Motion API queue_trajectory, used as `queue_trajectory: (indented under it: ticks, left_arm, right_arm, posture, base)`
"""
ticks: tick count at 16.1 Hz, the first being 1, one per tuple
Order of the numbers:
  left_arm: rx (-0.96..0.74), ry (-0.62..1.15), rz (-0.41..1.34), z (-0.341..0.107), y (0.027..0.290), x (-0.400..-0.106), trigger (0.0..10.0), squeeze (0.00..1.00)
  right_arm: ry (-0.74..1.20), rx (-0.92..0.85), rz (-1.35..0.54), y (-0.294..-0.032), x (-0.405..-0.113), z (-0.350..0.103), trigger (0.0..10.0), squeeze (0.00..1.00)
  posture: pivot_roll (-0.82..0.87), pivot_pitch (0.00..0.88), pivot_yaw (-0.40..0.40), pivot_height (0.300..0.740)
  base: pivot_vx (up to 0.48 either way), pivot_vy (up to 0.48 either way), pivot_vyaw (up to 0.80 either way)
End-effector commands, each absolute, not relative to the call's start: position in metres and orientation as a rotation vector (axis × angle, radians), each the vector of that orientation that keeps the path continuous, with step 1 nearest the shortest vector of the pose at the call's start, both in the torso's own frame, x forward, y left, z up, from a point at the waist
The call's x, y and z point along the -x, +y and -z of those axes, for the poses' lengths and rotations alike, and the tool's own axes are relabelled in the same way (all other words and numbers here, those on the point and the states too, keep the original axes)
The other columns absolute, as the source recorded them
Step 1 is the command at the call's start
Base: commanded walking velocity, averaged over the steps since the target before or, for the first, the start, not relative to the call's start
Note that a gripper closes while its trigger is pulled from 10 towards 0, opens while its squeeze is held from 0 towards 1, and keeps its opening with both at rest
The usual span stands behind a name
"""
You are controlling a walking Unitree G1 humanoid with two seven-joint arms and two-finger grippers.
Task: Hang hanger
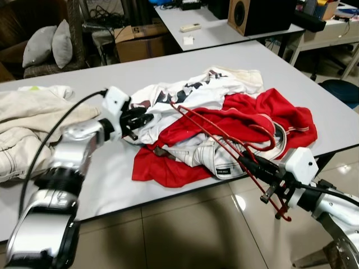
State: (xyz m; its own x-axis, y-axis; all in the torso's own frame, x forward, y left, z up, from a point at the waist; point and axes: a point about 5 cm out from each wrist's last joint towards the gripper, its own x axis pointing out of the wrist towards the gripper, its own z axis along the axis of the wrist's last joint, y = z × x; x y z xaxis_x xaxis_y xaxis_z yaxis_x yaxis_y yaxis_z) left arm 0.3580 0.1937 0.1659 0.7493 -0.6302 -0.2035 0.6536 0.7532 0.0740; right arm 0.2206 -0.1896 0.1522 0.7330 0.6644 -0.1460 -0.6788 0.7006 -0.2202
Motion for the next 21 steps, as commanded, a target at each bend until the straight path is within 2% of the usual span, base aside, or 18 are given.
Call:
queue_trajectory:
  ticks: [1,6,7,8,11,18,20,21]
  left_arm:
    - [-0.13,0.167,0.695,-0.173,0.201,-0.351,10.0,1.0]
    - [-0.082,0.224,0.65,-0.159,0.211,-0.325,10.0,1.0]
    - [-0.086,0.257,0.622,-0.152,0.213,-0.32,10.0,0.24]
    - [-0.073,0.27,0.592,-0.148,0.215,-0.317,10.0,0.0]
    - [-0.043,0.295,0.515,-0.137,0.216,-0.313,10.0,0.0]
    - [0.209,0.284,0.634,-0.132,0.19,-0.308,10.0,0.0]
    - [0.152,0.353,0.627,-0.122,0.19,-0.306,10.0,0.0]
    - [0.144,0.37,0.623,-0.119,0.19,-0.305,5.2,0.0]
  right_arm:
    - [0.048,0.269,-0.754,-0.187,-0.221,-0.152,10.0,0.0]
    - [0.046,0.258,-0.772,-0.182,-0.224,-0.15,10.0,0.0]
    - [0.043,0.257,-0.778,-0.181,-0.224,-0.151,10.0,0.0]
    - [0.041,0.257,-0.781,-0.18,-0.225,-0.151,10.0,0.0]
    - [0.041,0.251,-0.802,-0.177,-0.224,-0.15,10.0,0.0]
    - [0.046,0.246,-0.794,-0.178,-0.219,-0.148,10.0,0.0]
    - [0.048,0.248,-0.789,-0.179,-0.22,-0.148,10.0,0.0]
    - [0.047,0.247,-0.788,-0.179,-0.22,-0.148,10.0,0.0]
  posture:
    - [-0.06,0.0,0.109,0.74]
    - [-0.04,0.0,0.101,0.74]
    - [-0.04,0.0,0.099,0.74]
    - [-0.04,0.0,0.093,0.74]
    - [-0.04,0.0,0.099,0.74]
    - [-0.06,0.0,0.122,0.74]
    - [-0.06,0.0,0.122,0.74]
    - [-0.06,0.0,0.122,0.74]
  base:
    - [0.0,0.0,0.0]
    - [0.0,0.0,0.0]
    - [0.0,0.0,0.0]
    - [0.0,0.0,0.0]
    - [0.0,0.0,0.0]
    - [0.0,0.0,0.0]
    - [0.0,0.0,0.0]
    - [0.0,0.0,0.0]
